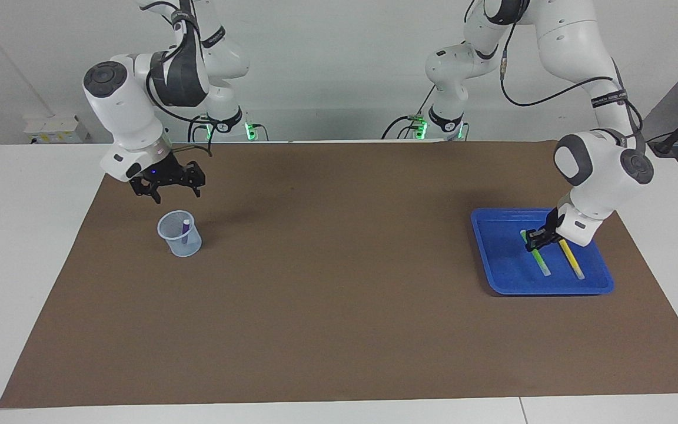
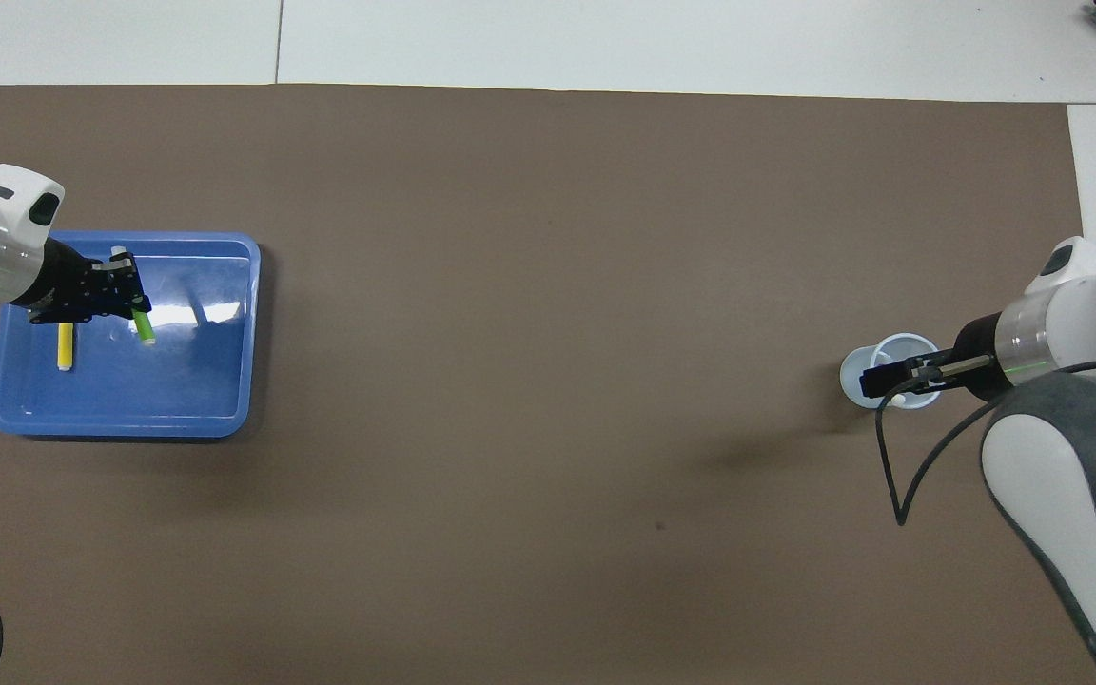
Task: Transfer and insert pens with both arms
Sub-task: 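Grasp the green pen in the tray with the left gripper, then lift the green pen with the left gripper while the right gripper approaches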
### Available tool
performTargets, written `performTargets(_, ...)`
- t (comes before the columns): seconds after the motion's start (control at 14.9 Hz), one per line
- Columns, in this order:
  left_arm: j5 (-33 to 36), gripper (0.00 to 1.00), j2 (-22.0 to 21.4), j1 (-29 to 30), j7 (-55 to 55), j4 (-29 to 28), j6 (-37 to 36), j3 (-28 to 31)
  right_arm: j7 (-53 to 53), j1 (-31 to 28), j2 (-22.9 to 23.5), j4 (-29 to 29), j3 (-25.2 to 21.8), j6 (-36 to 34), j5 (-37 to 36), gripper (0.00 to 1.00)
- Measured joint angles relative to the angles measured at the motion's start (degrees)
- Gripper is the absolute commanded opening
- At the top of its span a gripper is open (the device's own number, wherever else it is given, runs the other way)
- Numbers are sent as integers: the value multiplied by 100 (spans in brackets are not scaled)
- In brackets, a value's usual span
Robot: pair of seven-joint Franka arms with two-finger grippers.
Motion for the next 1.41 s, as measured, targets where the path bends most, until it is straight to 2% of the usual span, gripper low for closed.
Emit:
performTargets(0.13, -139, 0, -3, -118, -682, 55, -8, -30, 0, 3, -6, 84, 125, -40, 465, 100)
performTargets(0.4, -1033, 0, -2, -168, -1670, 59, -26, -24, 0, 17, -7, 212, 382, -41, 1376, 100)
performTargets(0.74, -1786, 0, -106, -345, -3853, 107, -16, -47, 0, 24, -7, 271, 539, -39, 2152, 100)
performTargets(0.94, -1843, 0, -339, -406, -4958, 108, -142, -52, 0, 27, -8, 288, 739, 87, 2669, 100)
performTargets(1.14, -1861, 0, -582, -541, -5956, 103, -603, -64, 1, 30, -7, 292, 1016, 414, 2993, 100)
performTargets(1.41, -1903, 0, -793, -1372, -7419, 87, -708, -104, 80, 33, -6, 291, 1328, 785, 3535, 100)
